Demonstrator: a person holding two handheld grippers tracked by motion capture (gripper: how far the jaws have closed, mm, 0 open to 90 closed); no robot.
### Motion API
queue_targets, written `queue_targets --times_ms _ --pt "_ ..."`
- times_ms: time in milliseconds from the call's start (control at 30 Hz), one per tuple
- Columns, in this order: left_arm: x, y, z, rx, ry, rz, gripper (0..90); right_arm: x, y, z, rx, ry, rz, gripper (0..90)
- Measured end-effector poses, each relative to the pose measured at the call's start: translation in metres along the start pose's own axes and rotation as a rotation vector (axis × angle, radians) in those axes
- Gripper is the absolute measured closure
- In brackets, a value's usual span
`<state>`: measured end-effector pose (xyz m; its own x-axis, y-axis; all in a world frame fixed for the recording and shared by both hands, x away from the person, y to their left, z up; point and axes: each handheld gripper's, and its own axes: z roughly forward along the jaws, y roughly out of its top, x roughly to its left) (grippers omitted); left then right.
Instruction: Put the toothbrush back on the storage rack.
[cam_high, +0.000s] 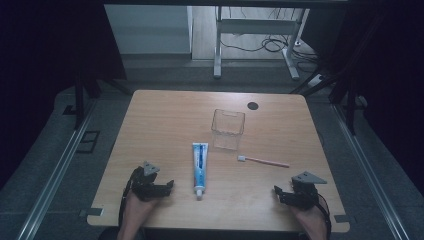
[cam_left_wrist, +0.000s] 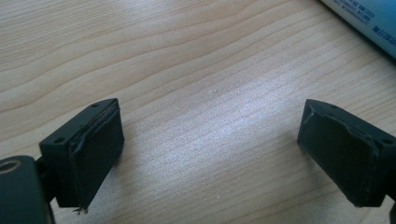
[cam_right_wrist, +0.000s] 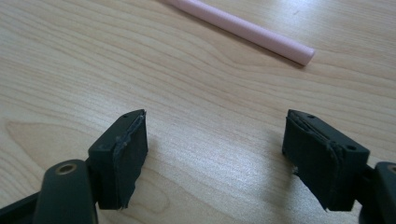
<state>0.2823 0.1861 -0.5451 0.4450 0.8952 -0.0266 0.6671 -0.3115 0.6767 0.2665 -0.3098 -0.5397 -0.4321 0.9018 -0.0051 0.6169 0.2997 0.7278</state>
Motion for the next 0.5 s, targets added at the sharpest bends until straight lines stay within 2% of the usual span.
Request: queue_targets --times_ms 200,300,500 --pt "0.0000 0.0000 0.0000 -0.001 -0.001 -0.001 7.2 0.0013 0.0037 -0.0009 0.038 -0.002 0.003 22.1" --pt "0.0000 0.0000 0.0000 -0.001 -0.001 -0.001 7.2 0.0013 0.0051 -0.0024 0.048 0.005 -0.004 28.2" --pt "0.0000 0.0000 0.0000 -0.001 -0.001 -0.001 7.2 -0.0014 0.0066 -0.0042 0.058 0.028 0.003 32.7"
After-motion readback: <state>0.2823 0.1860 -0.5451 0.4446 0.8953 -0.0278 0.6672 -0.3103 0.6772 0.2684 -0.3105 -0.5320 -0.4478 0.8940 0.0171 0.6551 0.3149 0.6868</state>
